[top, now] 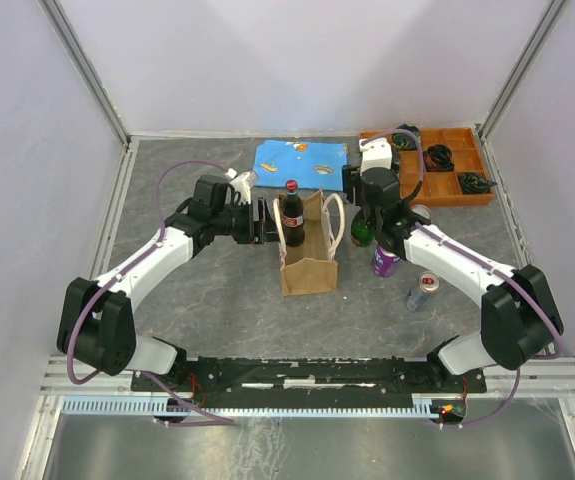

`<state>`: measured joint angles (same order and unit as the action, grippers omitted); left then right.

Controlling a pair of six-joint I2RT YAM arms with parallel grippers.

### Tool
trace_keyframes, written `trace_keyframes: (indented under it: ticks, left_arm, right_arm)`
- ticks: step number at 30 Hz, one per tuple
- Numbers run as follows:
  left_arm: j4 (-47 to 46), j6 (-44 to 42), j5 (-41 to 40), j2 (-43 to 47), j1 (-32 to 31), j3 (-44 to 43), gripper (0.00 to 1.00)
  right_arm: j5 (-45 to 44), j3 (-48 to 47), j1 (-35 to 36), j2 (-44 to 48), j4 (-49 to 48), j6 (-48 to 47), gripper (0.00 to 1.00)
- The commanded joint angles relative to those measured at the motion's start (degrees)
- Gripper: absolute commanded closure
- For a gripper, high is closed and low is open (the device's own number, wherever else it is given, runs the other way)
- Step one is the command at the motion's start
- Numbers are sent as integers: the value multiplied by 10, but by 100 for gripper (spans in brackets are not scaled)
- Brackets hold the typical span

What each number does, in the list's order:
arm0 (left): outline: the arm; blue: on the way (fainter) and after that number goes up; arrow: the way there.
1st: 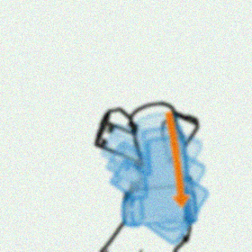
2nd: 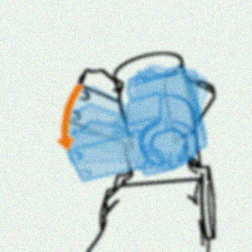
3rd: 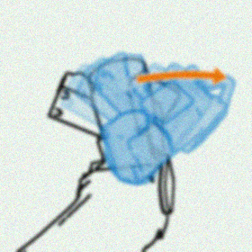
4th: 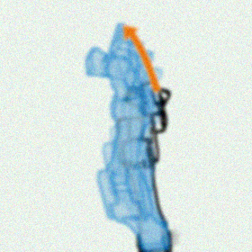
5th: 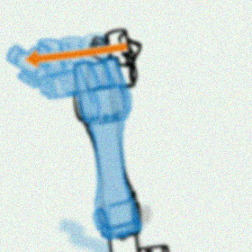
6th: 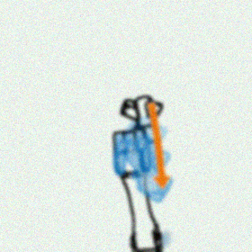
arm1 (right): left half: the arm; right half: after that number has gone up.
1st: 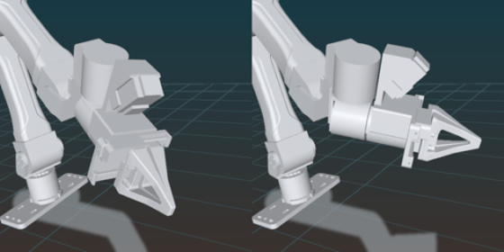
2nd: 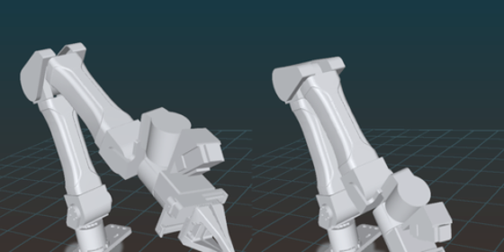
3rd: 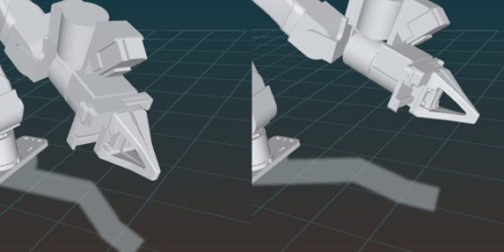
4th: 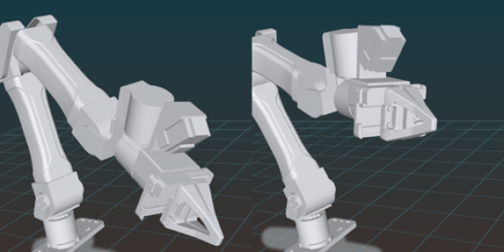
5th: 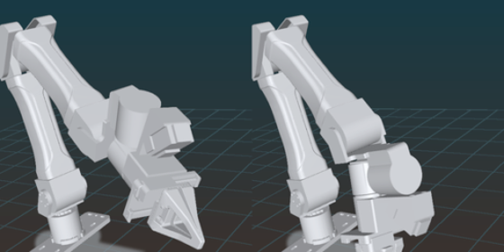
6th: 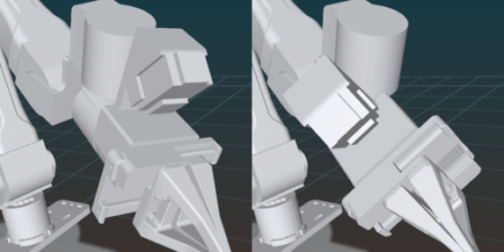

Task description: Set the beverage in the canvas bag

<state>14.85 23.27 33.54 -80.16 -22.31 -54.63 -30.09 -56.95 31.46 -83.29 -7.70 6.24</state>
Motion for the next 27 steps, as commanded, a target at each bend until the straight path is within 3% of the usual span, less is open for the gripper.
trace_keyframes:
  ticks: [1,17,27]
  left_arm:
    - [-7,-29,4,12,1,-1,27]
    - [6,-42,6,-12,0,-23,28]
    - [14,-50,7,-16,1,-25,28]
  right_arm:
    - [-8,12,-19,17,-62,37,18]
    - [33,89,-30,-19,-148,99,23]
    - [19,123,-30,-50,-189,103,33]
